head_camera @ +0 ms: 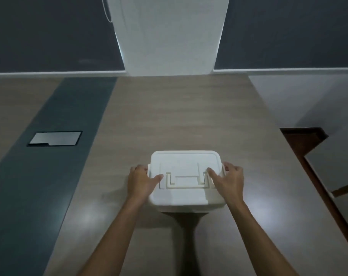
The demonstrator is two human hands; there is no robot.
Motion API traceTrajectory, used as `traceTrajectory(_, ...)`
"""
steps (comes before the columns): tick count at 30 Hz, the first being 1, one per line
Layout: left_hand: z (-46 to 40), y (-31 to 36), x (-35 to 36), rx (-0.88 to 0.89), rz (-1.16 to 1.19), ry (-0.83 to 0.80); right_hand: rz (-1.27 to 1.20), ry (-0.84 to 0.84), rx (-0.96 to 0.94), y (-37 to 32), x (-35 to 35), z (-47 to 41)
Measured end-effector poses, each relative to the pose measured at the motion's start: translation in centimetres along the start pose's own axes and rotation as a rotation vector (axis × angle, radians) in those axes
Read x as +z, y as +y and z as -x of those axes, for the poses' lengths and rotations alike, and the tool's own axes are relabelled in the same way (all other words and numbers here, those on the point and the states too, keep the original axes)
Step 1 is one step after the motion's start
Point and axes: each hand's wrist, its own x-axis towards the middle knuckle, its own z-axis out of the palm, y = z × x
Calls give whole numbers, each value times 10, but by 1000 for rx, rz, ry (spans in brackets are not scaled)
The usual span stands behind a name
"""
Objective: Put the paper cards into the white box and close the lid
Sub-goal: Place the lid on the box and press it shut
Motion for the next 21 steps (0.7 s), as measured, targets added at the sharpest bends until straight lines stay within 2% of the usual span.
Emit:
traceTrajectory(6, 2, -23, -10, -14, 67, 50, -30, -5, -38, 1, 13, 9)
traceTrajectory(11, -4, -52, -37, -218, 292, -193, -174, -147, 86, -13, 24, 16)
traceTrajectory(15, 6, -50, -63, -250, 363, -296, -114, -287, 139, -25, 30, 21)
traceTrajectory(18, 12, -57, -80, -248, 403, -238, -112, -272, 109, -40, 32, 23)
traceTrajectory(21, 24, -67, -91, -155, 373, -12, -74, -127, 11, -58, 37, 33)
